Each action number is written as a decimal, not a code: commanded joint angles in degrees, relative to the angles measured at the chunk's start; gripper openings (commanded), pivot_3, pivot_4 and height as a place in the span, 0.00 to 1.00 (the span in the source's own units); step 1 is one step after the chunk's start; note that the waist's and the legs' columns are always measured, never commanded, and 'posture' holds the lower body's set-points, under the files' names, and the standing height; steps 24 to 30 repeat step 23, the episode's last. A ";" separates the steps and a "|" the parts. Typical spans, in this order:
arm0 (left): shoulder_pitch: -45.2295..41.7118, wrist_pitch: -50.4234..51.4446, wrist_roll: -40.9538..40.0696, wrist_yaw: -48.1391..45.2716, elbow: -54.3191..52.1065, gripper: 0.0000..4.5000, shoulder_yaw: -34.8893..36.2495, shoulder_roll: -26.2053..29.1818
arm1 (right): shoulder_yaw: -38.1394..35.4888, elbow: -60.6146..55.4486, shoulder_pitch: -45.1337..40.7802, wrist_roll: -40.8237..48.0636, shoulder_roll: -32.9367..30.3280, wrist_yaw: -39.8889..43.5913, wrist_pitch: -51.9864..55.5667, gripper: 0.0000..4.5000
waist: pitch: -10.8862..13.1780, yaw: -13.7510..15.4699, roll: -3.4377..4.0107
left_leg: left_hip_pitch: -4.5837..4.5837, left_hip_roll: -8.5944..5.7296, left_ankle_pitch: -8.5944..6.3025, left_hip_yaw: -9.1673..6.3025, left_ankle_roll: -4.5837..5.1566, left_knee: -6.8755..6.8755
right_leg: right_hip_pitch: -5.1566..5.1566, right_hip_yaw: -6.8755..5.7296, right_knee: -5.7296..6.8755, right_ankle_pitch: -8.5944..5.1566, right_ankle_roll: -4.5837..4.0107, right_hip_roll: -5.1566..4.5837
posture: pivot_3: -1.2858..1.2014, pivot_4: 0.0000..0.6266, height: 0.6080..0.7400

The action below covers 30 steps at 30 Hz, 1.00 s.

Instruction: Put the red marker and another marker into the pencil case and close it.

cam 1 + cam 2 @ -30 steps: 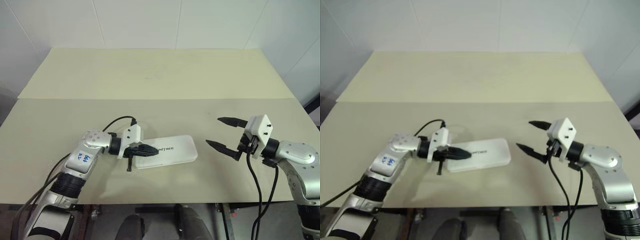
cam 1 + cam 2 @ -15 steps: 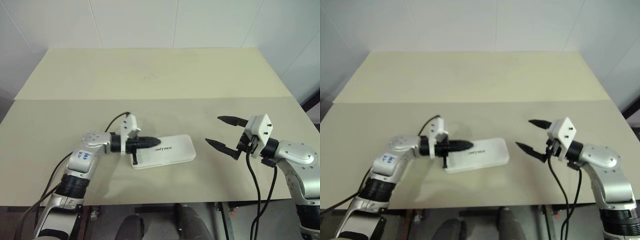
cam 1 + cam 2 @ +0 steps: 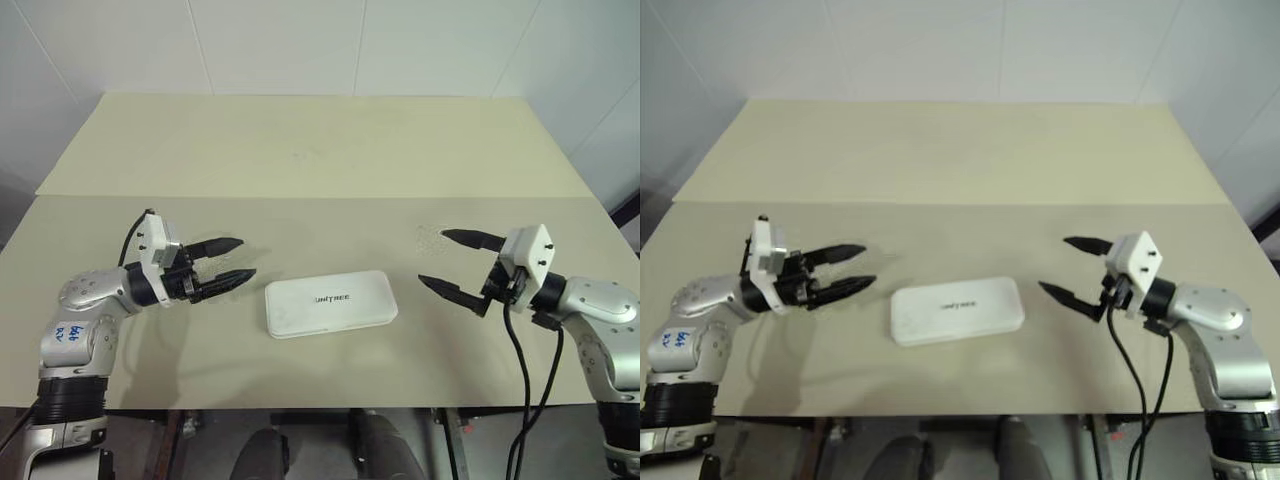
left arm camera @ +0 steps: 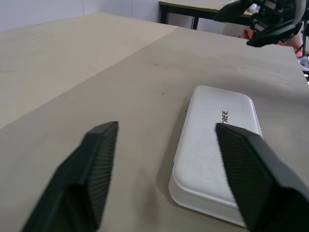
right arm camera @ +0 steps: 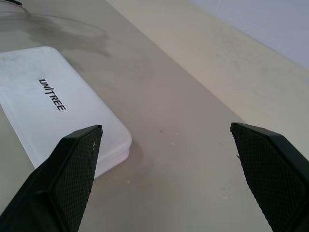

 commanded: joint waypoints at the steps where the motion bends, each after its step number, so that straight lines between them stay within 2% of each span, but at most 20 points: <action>1: -2.20 -1.56 -1.17 -0.51 -0.48 1.00 0.87 0.86 | -6.43 -3.75 1.85 3.42 -2.29 0.05 0.39 1.00 | 0.00 0.01 0.00 | 0.00 0.02 0.00 -0.01 0.00 -0.01 | -0.01 -0.01 0.00 0.00 0.00 0.02 | 0.52 0.24 1.00; 4: -3.03 -1.06 -0.84 0.03 -0.97 1.00 -0.25 0.56 | -10.12 -5.26 5.32 4.12 -3.61 0.12 0.91 1.00 | 0.00 -0.05 0.00 | 0.02 0.04 0.00 -0.01 0.00 -0.03 | -0.01 -0.01 0.02 -0.01 -0.01 0.07 | 0.52 0.24 1.00; 8: -3.04 -1.67 0.81 0.72 -1.43 1.00 -0.80 1.52 | -11.59 -6.53 6.98 4.43 -3.77 -0.57 1.06 1.00 | 0.00 -0.38 0.00 | 0.06 0.04 0.00 0.06 0.00 -0.01 | 0.02 0.06 0.03 0.00 0.00 0.08 | 0.52 0.24 1.00; 15: -5.20 -0.54 1.42 4.06 -1.08 1.00 -0.90 1.25 | -10.57 -7.50 7.32 4.29 -3.88 -0.79 1.54 1.00 | 0.00 -0.20 0.00 | 0.10 0.05 0.00 0.11 0.00 0.03 | 0.01 0.11 0.10 0.00 0.01 0.13 | 0.52 0.24 1.00; 23: -0.26 3.64 -0.84 4.40 -7.98 1.00 0.63 4.72 | -8.34 -5.89 6.04 5.02 -4.00 1.64 2.54 1.00 | 0.00 -0.33 0.00 | 0.06 0.08 -0.03 0.14 0.01 -0.05 | -0.02 0.12 0.02 0.01 0.01 0.11 | 0.52 0.24 1.00; 30: -0.26 3.64 -0.84 4.40 -7.98 1.00 0.63 4.72 | -8.34 -5.89 6.04 5.02 -4.00 1.64 2.54 1.00 | 0.00 -0.33 0.00 | 0.06 0.08 -0.03 0.14 0.01 -0.05 | -0.02 0.12 0.02 0.01 0.01 0.11 | 0.52 0.24 1.00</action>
